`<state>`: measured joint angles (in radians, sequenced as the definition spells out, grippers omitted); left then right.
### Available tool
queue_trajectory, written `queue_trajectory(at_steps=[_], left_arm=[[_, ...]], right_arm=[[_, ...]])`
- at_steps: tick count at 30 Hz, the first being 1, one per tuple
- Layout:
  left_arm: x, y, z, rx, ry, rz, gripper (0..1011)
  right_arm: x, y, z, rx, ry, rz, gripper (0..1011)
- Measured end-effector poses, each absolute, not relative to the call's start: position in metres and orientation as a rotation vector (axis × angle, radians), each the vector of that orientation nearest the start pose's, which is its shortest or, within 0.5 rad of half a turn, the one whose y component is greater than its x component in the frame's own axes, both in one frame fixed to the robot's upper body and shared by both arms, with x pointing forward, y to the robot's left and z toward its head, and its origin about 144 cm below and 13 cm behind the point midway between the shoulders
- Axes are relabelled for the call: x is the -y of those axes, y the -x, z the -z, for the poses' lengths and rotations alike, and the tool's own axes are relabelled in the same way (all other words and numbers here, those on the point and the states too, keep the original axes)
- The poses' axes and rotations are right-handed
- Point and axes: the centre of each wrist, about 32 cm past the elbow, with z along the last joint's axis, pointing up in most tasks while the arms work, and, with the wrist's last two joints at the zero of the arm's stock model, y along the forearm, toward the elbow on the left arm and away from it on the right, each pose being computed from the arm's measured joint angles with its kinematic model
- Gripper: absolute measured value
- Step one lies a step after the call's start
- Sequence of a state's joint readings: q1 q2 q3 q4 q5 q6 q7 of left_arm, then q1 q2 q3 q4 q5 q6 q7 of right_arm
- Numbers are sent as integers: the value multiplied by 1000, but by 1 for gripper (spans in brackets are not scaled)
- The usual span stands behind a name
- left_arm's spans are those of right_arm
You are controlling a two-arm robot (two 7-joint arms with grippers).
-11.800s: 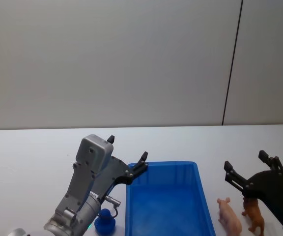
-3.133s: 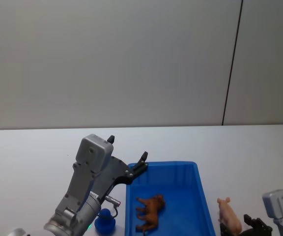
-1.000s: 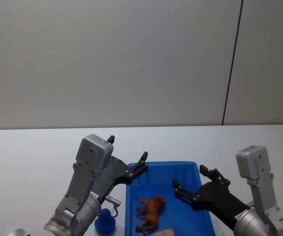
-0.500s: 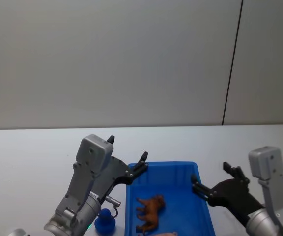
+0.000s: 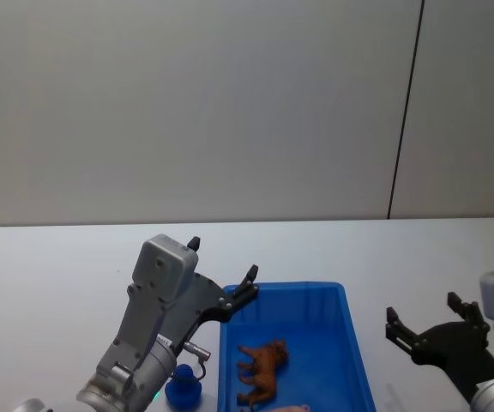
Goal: Pick up the two dolls from the table and place them into the box.
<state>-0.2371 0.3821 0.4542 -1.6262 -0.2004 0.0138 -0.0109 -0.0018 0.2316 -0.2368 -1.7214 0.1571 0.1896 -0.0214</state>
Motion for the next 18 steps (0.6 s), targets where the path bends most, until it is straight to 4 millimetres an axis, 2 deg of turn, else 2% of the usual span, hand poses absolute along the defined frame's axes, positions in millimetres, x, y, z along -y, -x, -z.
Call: queue_trajectory(at_steps=[18], left_arm=[[-203, -487, -1207, 215, -113, -1163, 1003]], right_arm=[[219, -442, -1174, -7, 148, 1401, 1001]])
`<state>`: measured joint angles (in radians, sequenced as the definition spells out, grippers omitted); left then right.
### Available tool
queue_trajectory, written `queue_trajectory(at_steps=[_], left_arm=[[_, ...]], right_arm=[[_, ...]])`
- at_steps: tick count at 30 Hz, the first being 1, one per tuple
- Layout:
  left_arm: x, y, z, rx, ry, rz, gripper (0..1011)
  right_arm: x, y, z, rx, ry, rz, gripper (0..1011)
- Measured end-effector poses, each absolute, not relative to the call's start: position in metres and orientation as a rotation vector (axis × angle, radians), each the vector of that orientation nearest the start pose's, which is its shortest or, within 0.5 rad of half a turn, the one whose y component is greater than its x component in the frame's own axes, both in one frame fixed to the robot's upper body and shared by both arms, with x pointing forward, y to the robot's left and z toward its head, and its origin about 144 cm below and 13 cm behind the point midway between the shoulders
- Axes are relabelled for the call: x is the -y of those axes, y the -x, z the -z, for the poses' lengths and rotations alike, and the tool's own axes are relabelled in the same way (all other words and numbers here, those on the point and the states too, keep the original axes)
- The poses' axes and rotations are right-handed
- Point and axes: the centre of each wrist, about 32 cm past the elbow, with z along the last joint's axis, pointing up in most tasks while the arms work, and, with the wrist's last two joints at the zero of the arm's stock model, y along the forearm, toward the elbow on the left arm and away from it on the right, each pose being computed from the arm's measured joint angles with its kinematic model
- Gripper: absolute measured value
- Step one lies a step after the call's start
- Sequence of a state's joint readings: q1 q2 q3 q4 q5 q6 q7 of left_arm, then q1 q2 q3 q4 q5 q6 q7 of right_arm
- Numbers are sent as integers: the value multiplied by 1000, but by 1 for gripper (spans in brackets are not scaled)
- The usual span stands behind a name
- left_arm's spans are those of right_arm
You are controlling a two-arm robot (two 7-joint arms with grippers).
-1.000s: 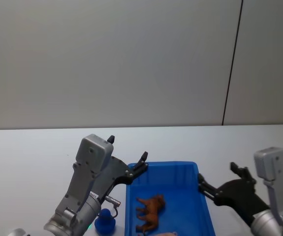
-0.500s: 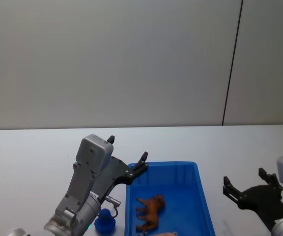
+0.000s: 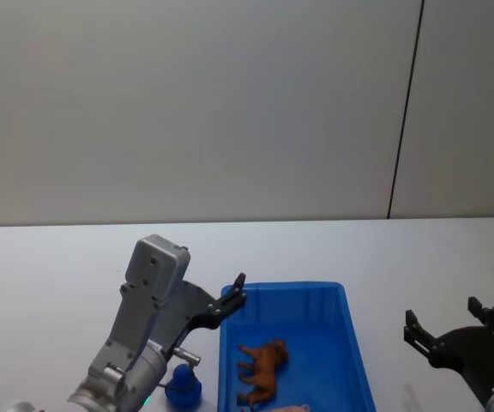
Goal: Pick up the two dolls from the table and place them into the box.
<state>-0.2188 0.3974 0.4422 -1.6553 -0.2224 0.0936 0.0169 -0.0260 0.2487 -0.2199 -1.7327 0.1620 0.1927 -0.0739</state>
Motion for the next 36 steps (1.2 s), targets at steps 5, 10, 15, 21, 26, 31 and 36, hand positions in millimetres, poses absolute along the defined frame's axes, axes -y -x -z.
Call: queue_trajectory(at_steps=[5, 10, 15, 21, 26, 31, 36], left_arm=[[-207, -484, -1207, 176, -150, -1186, 1003], [-211, -481, -1206, 130, -198, -1204, 1003], [-216, -480, -1204, 85, -252, -1214, 1003], [-222, -479, -1199, 42, -310, -1220, 1003], [-225, -478, -1195, 17, -342, -1222, 1003], [-228, -479, -1192, -6, -366, -1219, 1003], [-231, -480, -1190, -32, -388, -1208, 1003]], right_arm=[[220, -442, -1173, -7, 150, 1407, 1001], [221, -441, -1173, -7, 151, 1411, 1001], [221, -441, -1173, -7, 152, 1414, 1001], [221, -441, -1173, -7, 152, 1416, 1001], [221, -441, -1173, -7, 153, 1417, 1001], [222, -441, -1173, -7, 153, 1418, 1001], [222, -441, -1173, -7, 154, 1418, 1001]])
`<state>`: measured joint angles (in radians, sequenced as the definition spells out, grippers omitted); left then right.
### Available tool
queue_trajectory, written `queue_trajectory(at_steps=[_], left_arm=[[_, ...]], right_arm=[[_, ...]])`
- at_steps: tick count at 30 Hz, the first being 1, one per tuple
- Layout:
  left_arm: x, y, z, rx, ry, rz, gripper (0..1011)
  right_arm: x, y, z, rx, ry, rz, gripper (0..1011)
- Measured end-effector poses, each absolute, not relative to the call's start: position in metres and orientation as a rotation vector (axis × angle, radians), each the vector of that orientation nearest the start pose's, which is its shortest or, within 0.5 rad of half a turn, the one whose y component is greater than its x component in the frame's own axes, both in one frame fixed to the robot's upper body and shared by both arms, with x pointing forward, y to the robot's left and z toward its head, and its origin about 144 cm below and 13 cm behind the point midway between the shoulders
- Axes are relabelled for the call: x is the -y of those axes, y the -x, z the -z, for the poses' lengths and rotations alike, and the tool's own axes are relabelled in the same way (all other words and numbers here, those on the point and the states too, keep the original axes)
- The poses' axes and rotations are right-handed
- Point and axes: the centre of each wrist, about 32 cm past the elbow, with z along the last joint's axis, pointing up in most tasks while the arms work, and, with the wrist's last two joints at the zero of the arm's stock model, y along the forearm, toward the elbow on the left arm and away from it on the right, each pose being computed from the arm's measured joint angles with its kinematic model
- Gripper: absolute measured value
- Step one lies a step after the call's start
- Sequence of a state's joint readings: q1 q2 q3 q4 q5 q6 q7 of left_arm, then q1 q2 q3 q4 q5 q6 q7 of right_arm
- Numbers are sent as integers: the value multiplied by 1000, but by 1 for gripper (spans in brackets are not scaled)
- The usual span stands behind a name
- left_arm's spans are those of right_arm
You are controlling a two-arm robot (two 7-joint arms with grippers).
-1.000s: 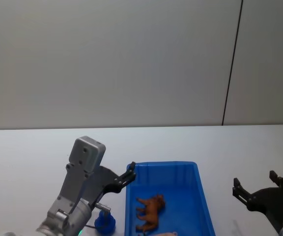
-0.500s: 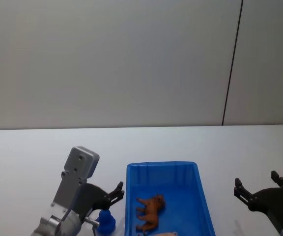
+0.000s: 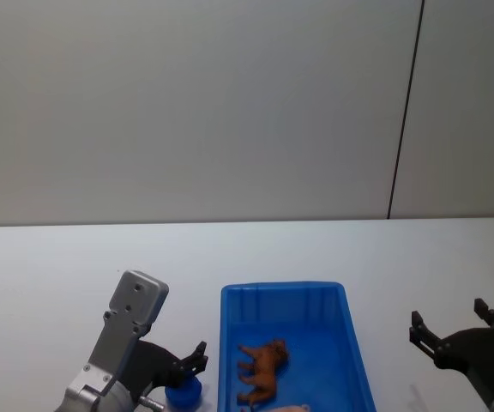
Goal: Pick up the two dolls from the table and place them into the box.
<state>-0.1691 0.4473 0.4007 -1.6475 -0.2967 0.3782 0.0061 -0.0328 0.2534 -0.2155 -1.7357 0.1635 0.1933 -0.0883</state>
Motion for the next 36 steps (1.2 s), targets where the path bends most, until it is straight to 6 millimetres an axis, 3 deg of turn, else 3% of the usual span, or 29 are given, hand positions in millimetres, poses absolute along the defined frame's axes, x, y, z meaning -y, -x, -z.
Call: queue_trajectory(at_steps=[24, 36], left_arm=[[-237, -486, -1180, -115, -443, -1161, 1003], [-238, -487, -1175, -145, -459, -1149, 716]], right_arm=[[222, -441, -1173, -7, 154, 1418, 1001], [222, -441, -1173, -7, 154, 1418, 1001]])
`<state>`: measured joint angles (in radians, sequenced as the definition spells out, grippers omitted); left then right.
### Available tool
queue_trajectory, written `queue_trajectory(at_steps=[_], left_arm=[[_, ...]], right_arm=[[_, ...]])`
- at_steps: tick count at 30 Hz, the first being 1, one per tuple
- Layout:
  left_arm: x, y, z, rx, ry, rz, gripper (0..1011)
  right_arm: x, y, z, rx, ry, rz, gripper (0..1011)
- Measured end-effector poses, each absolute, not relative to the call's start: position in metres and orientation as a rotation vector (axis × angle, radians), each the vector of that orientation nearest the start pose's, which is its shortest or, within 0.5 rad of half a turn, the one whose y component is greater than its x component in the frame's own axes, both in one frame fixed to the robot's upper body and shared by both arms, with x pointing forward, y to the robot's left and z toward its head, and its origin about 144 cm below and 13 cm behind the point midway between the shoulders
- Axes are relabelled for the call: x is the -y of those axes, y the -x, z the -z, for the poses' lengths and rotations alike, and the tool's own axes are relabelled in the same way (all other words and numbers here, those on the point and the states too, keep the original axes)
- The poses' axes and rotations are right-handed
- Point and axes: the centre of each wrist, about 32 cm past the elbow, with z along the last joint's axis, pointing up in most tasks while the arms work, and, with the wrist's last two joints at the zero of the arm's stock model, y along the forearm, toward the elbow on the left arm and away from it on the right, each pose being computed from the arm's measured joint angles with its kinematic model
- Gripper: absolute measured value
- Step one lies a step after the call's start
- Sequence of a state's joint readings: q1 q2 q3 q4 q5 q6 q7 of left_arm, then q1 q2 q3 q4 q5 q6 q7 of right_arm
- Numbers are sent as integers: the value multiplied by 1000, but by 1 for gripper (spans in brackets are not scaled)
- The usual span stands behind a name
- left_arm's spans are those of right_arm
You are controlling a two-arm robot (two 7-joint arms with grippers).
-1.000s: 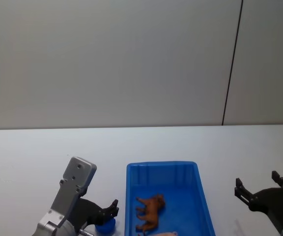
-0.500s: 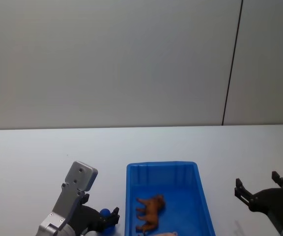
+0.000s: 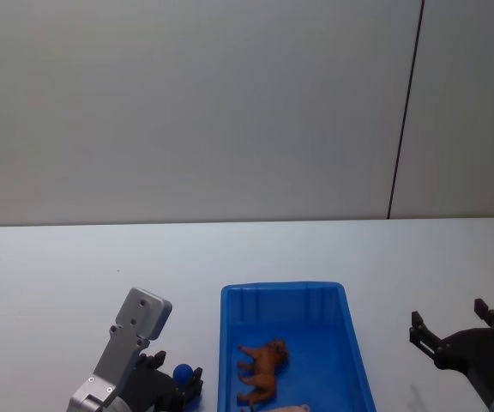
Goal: Pick up the two dolls from the table and place them into the box.
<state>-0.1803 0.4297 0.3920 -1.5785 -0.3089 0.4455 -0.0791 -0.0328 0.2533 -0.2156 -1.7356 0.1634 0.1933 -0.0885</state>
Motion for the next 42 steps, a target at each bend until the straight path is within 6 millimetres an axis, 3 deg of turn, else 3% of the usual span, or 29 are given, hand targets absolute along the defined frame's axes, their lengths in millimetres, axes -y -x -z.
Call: queue_trajectory(at_steps=[13, 27, 42], left_arm=[[-238, -487, -1172, -154, -459, -1143, 292], [-234, -486, -1180, -101, -374, -1136, 201], [-226, -489, -1206, 54, -231, -1066, 119]], right_arm=[[222, -441, -1173, -7, 154, 1419, 1001], [222, -441, -1173, -7, 154, 1418, 1001], [222, -441, -1173, -7, 154, 1418, 1001]])
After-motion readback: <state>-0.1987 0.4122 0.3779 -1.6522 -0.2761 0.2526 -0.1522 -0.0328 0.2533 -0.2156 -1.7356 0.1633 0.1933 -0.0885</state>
